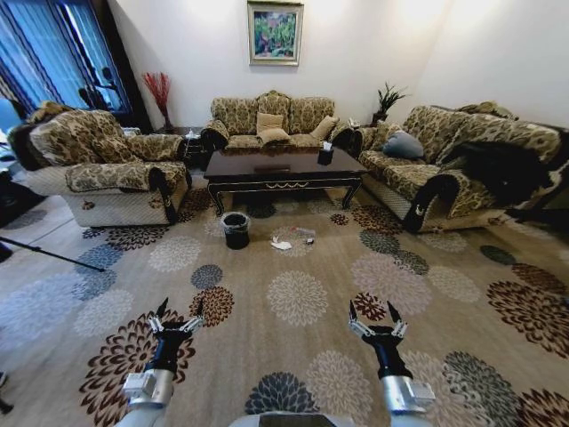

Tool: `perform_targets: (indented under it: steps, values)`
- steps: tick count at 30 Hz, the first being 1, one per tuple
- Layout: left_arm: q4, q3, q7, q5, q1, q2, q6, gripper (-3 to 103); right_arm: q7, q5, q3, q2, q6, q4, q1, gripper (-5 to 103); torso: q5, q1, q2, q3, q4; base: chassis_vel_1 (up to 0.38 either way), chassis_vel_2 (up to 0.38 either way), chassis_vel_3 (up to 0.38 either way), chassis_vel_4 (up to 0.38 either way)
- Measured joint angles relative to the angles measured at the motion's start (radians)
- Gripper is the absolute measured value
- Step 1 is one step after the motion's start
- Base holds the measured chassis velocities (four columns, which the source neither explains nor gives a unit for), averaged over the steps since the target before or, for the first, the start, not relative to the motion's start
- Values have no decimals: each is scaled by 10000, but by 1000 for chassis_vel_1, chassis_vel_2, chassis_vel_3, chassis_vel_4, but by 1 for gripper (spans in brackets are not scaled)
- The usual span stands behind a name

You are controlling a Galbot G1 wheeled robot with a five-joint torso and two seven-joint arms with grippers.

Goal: Move to the front of the table and pick up the trash from the floor, then place it into the trash bin.

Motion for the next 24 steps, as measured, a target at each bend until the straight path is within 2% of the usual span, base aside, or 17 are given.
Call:
perform_targets:
  steps: [24]
  values:
    - [365, 134, 24, 384, -358, 46, 135, 100, 297, 37, 44, -37, -51, -485, 397, 100, 0, -469, -1102, -634, 0, 0, 0, 0, 0]
